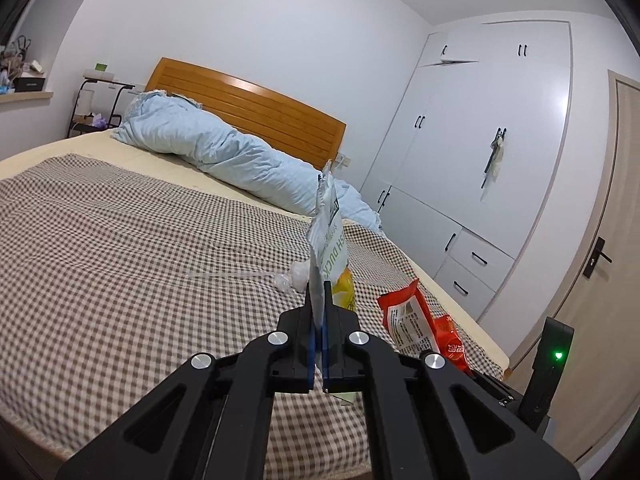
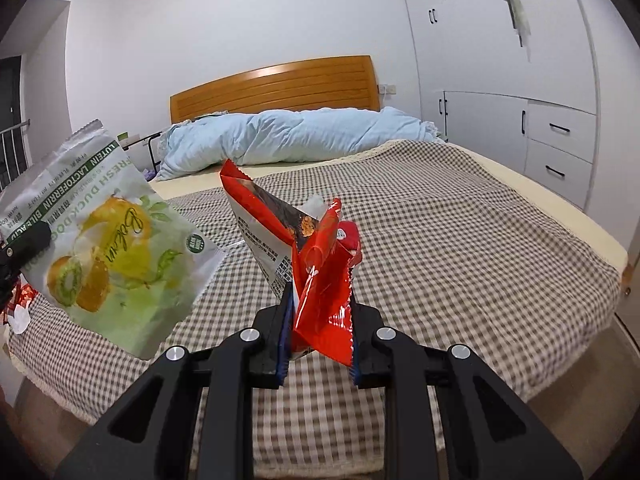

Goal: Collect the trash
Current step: 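Carry the snack bag and red wrapper down to the floor bin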

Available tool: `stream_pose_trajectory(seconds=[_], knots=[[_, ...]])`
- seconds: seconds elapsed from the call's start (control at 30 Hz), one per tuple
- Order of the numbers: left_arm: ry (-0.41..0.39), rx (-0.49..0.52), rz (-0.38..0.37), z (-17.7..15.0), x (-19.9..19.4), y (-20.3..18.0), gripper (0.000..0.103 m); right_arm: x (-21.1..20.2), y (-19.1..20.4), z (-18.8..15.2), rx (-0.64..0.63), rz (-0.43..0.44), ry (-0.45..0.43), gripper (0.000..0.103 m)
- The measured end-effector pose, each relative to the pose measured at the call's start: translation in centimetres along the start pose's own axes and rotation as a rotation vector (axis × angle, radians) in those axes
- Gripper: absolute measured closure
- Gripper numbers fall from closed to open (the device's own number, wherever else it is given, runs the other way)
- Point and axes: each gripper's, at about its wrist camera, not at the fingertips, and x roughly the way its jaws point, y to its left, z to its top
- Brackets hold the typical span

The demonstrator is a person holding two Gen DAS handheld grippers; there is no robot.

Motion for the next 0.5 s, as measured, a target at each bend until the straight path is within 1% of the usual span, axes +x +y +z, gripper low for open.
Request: stream_pose_trajectory(seconds=[0.2,0.5], knots=[[0.011,0.003,-0.001,-0.6,-2.5,-0.5,0.103,-2.3,0.3,-1.1,-0.003,0.01,0.009,0.081],[0.011,0.061,-0.014,-2.2,-6.5,-1.9,0.103,-5.7,1.5,-3.4,-0.049,0.006,0.021,0.081]])
